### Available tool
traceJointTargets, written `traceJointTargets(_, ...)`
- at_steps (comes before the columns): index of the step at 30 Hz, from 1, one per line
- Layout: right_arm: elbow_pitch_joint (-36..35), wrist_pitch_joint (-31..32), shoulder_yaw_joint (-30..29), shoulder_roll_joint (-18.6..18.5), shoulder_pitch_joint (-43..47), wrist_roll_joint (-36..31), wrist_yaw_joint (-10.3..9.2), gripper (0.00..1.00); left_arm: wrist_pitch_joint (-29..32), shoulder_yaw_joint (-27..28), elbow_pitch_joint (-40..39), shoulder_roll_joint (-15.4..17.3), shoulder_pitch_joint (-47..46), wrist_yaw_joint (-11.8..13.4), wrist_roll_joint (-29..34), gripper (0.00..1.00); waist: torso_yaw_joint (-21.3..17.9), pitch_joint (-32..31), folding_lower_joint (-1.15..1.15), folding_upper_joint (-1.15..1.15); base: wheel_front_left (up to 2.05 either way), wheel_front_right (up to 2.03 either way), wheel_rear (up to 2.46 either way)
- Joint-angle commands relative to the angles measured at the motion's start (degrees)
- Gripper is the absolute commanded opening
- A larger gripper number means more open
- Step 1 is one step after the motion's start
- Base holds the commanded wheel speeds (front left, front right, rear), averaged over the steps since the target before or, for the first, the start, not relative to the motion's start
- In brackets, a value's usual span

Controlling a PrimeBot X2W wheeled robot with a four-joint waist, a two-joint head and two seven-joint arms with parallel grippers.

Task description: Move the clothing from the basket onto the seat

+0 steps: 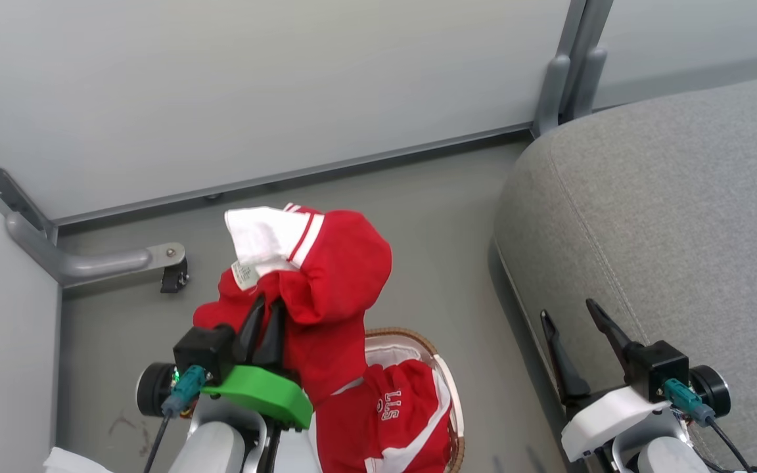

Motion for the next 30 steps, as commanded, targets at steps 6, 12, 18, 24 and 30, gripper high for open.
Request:
traceJointTargets(6,0.6,-0.1,1.0,-0.2,2.1,-0.4,-0.05,1.0,-0.1,-0.6,-5.6,0.1,-2.7,1.1,-3.2,0.0,1.1,-2.3,0.01,0.0,0.0,0.0,0.0)
traceJointTargets(12,1.1,-0.1,3.7,-0.4,2.7,-1.1,-0.04,1.0,-0.1,-2.2,-8.0,0.1,-4.1,1.8,-4.4,0.0,1.6,-2.6,0.01,0.0,0.0,0.0,0.0)
traceJointTargets(18,1.8,-0.1,12.8,-2.3,0.3,-1.5,-0.05,1.0,-0.1,-4.1,-8.2,0.1,-4.8,2.0,-4.8,0.0,2.6,-2.2,0.01,0.0,0.0,0.0,0.0)
traceJointTargets(24,3.0,-0.1,22.0,-2.6,-4.8,0.3,-0.05,1.0,-0.1,-6.3,-7.8,0.1,-5.3,2.2,-5.8,0.0,3.8,-1.6,0.01,0.0,0.0,0.0,0.0)
traceJointTargets(30,3.9,-0.1,27.3,-0.9,-10.3,3.1,-0.05,1.0,-0.1,-8.2,-7.4,0.1,-5.8,2.4,-6.6,0.0,5.1,-0.9,0.01,0.0,0.0,0.0,0.0)
